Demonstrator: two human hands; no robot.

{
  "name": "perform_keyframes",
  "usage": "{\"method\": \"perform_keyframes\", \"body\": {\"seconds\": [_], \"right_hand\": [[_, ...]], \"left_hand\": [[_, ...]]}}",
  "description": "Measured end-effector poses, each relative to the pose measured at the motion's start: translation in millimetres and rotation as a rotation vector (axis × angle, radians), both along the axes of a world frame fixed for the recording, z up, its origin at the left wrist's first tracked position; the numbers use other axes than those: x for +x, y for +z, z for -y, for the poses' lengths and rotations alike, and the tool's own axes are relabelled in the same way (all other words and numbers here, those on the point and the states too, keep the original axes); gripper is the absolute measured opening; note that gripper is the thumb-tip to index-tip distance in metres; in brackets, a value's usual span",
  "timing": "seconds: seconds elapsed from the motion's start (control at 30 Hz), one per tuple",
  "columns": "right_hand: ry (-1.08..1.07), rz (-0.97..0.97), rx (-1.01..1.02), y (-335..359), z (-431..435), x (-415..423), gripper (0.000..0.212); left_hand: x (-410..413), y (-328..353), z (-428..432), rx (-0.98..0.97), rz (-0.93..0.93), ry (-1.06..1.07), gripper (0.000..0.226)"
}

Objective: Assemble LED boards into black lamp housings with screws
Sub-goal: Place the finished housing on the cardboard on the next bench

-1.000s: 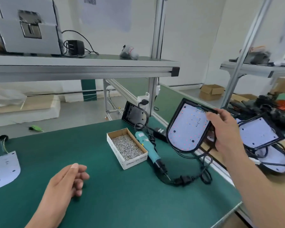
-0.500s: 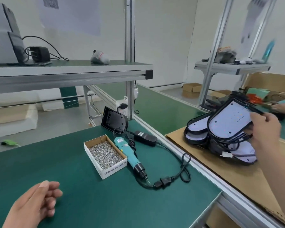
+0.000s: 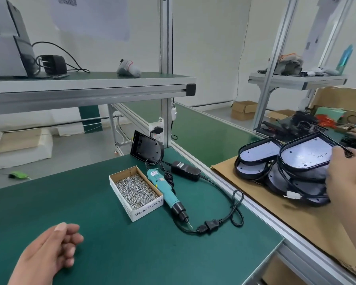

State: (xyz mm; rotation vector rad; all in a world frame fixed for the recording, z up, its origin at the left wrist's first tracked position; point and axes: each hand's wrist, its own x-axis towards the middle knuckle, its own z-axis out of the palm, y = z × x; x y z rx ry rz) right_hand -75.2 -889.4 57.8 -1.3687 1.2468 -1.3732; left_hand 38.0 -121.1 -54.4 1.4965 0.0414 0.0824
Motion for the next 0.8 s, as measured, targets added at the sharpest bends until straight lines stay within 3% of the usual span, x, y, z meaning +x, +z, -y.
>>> {"method": "perform_keyframes", "body": {"seconds": [0.07,0.23,0.5,0.8], "right_hand": [[0.019,-0.088,-0.041,4,8,2,0.033],[0.059,-0.198,-0.198,15,-15,3,0.055],[0.211,-0.307,-0.777,24,-112,28,0.025],[0.581,-0.331,-0.722,-12,-214,76,0.022]], "left_hand": [[-3,2,3,-0.005,0.004,-0.001,0.032],[-9,9,6,0.003,-0.007,-0.014,0.035],[-19,20,11,0.019,-0.017,-0.048,0.033],[-30,28,16,0.018,-0.014,-0.064,0.035]]}}
